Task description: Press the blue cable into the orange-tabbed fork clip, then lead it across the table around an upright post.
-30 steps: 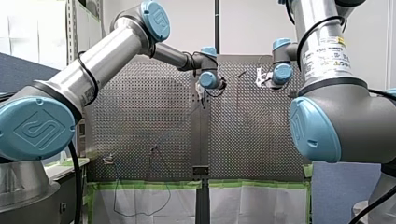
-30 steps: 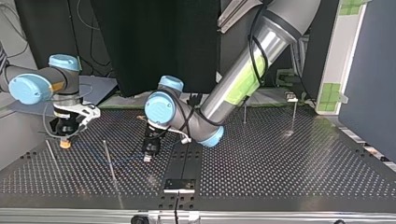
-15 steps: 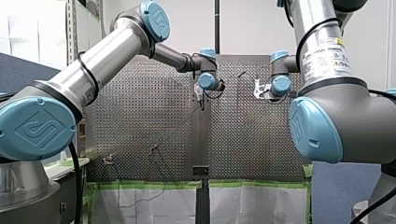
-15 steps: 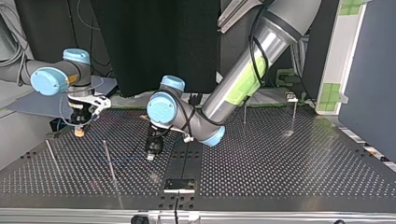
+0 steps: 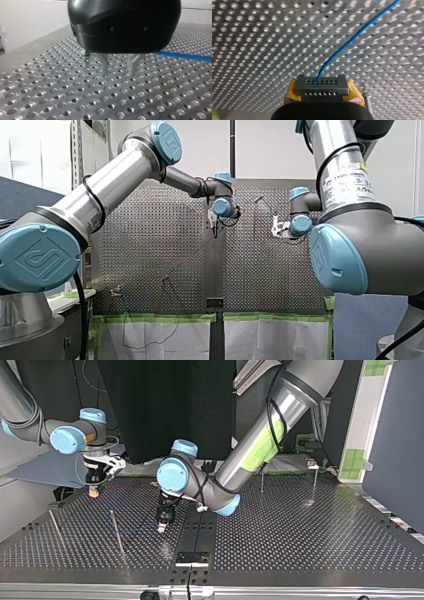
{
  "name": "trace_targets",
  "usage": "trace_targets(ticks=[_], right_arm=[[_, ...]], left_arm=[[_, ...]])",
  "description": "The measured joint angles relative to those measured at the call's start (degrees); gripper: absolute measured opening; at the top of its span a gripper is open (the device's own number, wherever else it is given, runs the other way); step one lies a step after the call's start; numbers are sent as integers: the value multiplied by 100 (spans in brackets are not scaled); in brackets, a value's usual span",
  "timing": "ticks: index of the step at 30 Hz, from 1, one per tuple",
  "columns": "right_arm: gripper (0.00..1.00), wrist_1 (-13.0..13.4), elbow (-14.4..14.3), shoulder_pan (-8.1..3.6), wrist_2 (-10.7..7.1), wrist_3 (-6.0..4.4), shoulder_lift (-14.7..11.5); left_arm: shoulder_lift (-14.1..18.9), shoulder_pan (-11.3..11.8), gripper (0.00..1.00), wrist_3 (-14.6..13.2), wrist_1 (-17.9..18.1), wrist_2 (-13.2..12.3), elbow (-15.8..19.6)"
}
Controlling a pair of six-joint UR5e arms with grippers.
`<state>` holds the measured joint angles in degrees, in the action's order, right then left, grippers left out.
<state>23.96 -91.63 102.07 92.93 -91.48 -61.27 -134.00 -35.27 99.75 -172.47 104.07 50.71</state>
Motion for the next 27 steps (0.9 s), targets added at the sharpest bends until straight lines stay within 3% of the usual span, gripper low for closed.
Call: trace_targets(ticks=[6, 17, 27], right_arm=[[0, 253, -197, -24, 86, -50, 214], [0, 832, -462, -104, 167, -41, 769], [0, 1238, -569, -249, 167, 183, 1335]], left_arm=[[2, -14, 99, -57, -48, 68, -1], [3, -15, 99, -94, -60, 84, -3], [3, -38, 99, -189, -98, 240, -37]])
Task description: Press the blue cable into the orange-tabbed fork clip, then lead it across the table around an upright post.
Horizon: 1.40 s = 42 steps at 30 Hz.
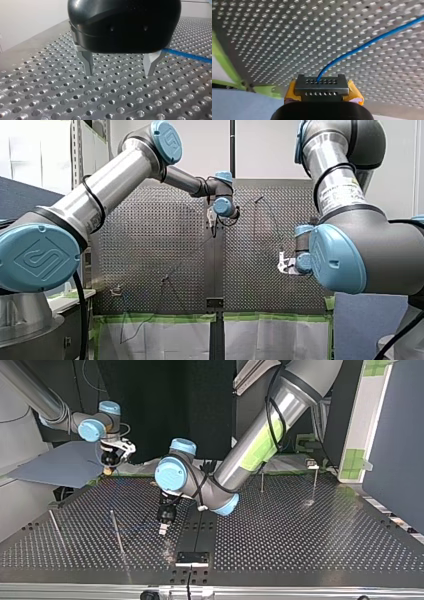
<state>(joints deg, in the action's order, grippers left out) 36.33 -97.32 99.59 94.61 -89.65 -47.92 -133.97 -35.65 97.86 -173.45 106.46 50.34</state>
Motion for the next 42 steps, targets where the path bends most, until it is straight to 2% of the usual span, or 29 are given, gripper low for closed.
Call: trace_targets(ticks=[8, 15, 21, 29, 33, 39, 42], right_arm=[[0, 271, -3, -127, 6, -31, 403], [0, 666, -3, -307, 1, -167, 817], [0, 922, 10, -418, 0, -219, 1119], [0, 1083, 45, -538, 2, -236, 1333], [0, 1178, 99, -581, -5, -242, 1522], [0, 1193, 251, -647, -23, -235, 1826], [0, 1213, 304, -679, -46, -243, 1875]], left_arm=[[0, -18, 99, -38, -72, 105, -87], [0, -46, 99, -79, -145, 171, -129], [0, -63, 99, -139, -228, 263, -130], [0, -67, 99, -176, -306, 317, -139], [0, -67, 99, -195, -344, 350, -139], [0, -67, 99, -235, -414, 399, -141], [2, -67, 99, -239, -424, 404, -141]])
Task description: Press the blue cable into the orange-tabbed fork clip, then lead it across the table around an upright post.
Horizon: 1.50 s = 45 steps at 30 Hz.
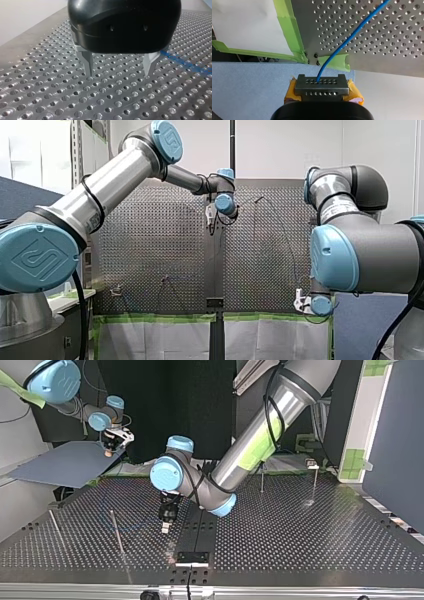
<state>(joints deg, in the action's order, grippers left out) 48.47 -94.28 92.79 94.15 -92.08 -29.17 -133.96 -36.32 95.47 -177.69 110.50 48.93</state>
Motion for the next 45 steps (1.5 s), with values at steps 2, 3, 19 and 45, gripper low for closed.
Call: trace_targets(ticks=[2, 3, 19, 45], right_arm=[[0, 9, 35, -10, -44, -2, 12], [0, 14, 60, -14, -84, -3, 19], [0, 12, 236, -104, -269, 40, 69], [0, -38, 247, -150, -334, 22, 73]], left_arm=[[-1, 0, 99, 1, -14, 1, 0], [-1, 0, 99, 0, -25, 2, 0], [-3, -23, 99, 31, -534, 206, 0], [-5, -88, 99, 576, -1038, 722, -105]])
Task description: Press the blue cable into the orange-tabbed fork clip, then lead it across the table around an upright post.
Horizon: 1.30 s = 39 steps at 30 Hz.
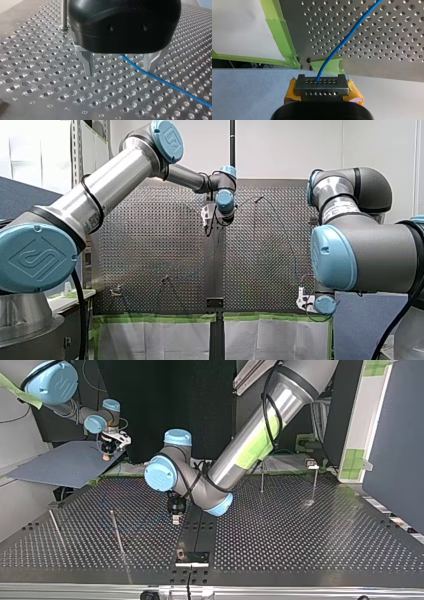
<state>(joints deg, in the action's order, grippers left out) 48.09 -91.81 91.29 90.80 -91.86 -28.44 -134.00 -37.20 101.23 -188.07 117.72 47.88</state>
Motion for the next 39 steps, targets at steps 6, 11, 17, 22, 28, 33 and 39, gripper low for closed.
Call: trace_targets(ticks=[6, 11, 17, 22, 28, 33, 39], right_arm=[[0, 2, 12, -4, -7, 16, 3], [0, 11, 15, -11, -9, 71, 4], [0, 55, 17, -28, -4, 83, 4], [0, 124, 17, -45, 0, 63, 11], [0, 243, 27, -73, -4, 14, 36], [0, 241, 59, -89, -36, -7, 81], [0, 222, 68, -103, -52, -12, 95]], left_arm=[[2, 32, 99, 288, -29, -212, 0], [3, 52, 99, 540, 3, -440, 0], [4, 70, 99, 901, -13, -506, 0], [4, 70, 99, 1174, -20, -504, 0], [3, 70, 99, 1458, -41, -500, 2], [19, 60, 99, 1708, -200, -496, 32], [163, -30, 99, 2021, -375, -395, 114]])
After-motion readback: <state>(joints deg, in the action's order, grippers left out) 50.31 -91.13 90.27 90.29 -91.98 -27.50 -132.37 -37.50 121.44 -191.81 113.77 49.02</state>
